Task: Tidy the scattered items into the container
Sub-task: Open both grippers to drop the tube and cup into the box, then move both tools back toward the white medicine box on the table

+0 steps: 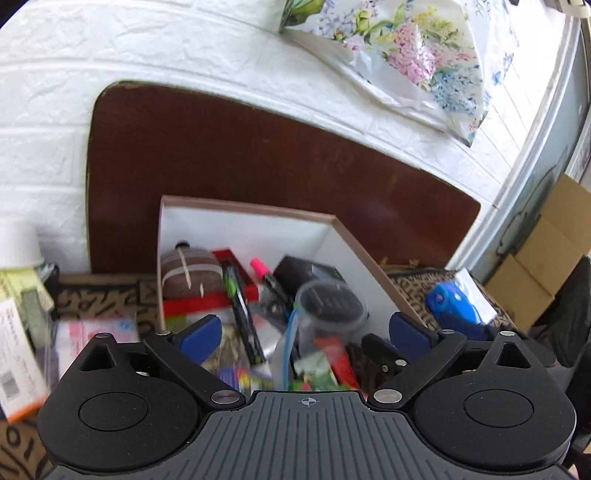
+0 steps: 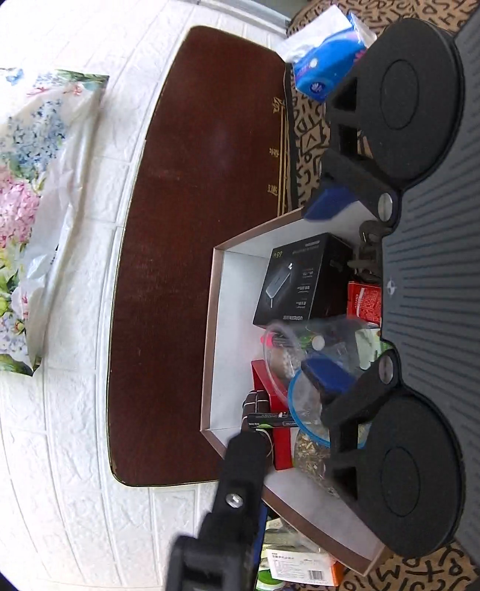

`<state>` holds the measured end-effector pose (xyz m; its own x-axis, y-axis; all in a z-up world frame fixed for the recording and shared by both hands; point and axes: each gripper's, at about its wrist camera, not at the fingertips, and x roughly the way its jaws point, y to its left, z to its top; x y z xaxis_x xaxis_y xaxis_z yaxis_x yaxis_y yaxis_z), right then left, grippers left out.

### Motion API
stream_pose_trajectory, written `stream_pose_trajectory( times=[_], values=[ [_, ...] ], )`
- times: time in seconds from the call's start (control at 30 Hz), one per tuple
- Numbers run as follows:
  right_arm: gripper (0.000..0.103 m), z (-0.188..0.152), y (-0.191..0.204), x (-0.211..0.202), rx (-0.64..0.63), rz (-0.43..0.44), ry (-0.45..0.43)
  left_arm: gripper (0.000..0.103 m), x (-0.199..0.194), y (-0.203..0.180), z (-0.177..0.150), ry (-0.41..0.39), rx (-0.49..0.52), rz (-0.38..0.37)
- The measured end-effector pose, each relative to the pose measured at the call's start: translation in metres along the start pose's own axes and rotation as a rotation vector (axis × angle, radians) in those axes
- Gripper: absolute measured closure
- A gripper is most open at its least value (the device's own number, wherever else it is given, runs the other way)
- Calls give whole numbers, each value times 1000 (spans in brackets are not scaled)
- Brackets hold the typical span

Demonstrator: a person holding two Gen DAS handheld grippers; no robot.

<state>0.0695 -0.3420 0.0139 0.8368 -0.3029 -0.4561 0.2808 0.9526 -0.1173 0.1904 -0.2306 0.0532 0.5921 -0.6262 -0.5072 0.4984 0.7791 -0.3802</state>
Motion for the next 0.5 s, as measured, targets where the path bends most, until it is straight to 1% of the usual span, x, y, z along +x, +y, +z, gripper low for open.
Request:
stream_pose_trajectory(
  times=[0.03,0.1,0.17,0.23,0.33,0.5],
  values=[
    [3,-1,4,-5,-14,-2,-4,0,-5,1,-3,3,-11,-9],
    [3,-3,15,-16,-53,1,-9,0,-13,2,-10,2,-17,-19],
    [1,-4,27,-26,-101,4,-12,0,-20,0,-15,3,-12,-17],
    [1,-4,39,-31,-150,-4,-11,0,-24,-1,-19,9,-11,-14],
    [1,-5,51,-38,-209,-17,-7,0,-34,0,-23,10,-33,-23],
    [1,-6,57,-53,-213,8,-12,0,-54,2,-30,1,-49,-25]
  ],
)
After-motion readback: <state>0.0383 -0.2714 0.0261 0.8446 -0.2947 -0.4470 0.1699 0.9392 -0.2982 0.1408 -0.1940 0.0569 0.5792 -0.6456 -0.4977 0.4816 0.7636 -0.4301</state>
